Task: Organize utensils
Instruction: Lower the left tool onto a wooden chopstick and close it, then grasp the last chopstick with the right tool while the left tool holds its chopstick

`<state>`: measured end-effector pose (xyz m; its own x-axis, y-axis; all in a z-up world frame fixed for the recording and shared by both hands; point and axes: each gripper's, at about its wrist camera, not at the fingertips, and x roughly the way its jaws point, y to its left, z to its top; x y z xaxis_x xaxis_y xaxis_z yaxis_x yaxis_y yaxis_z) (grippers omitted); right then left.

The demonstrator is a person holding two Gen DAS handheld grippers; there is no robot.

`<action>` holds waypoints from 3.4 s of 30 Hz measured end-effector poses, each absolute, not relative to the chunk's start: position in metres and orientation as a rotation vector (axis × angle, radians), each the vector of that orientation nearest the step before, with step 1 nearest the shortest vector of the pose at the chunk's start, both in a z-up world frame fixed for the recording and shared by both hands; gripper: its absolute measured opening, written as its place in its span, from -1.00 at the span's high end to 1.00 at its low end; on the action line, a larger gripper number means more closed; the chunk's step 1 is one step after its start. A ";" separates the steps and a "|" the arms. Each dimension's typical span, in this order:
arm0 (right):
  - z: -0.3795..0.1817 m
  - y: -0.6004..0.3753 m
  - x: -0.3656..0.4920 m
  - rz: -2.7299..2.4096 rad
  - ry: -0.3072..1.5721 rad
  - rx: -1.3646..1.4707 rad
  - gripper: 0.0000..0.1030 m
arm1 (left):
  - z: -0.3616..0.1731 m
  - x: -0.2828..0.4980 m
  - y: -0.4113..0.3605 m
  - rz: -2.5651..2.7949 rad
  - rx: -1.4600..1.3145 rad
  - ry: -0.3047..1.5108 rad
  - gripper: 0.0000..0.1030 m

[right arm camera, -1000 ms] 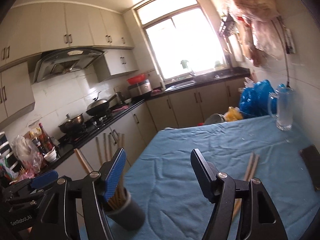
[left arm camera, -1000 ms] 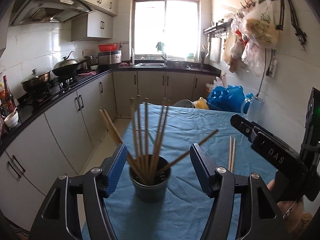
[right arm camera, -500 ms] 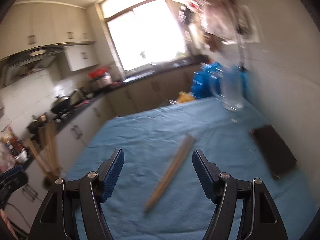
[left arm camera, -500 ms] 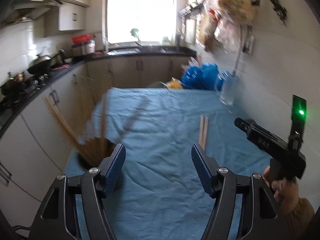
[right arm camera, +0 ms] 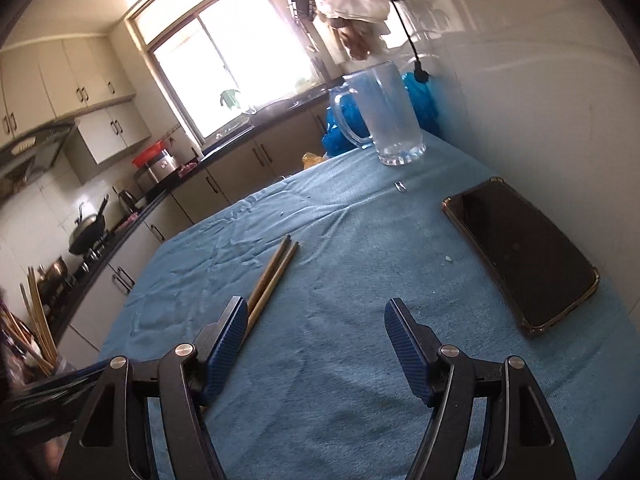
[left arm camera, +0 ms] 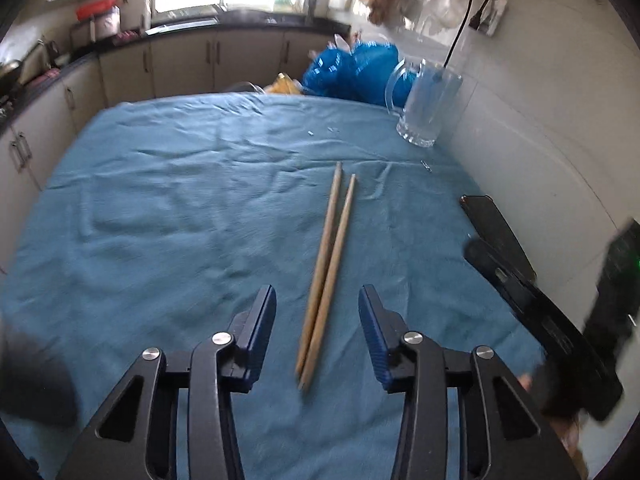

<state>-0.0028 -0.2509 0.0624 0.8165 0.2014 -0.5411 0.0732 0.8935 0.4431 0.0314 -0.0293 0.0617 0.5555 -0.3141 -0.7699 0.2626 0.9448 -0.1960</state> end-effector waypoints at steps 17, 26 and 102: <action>0.050 -0.266 0.000 0.148 0.661 0.637 -0.47 | 0.019 0.114 -0.061 -0.376 -0.052 1.017 0.61; 0.048 -0.264 -0.004 0.144 0.674 0.643 -0.47 | 0.017 0.115 -0.080 -0.294 0.180 0.960 0.86; 0.048 -0.161 -0.008 0.223 1.236 -0.036 0.85 | 0.028 -0.049 -0.005 -0.414 -0.057 1.141 0.87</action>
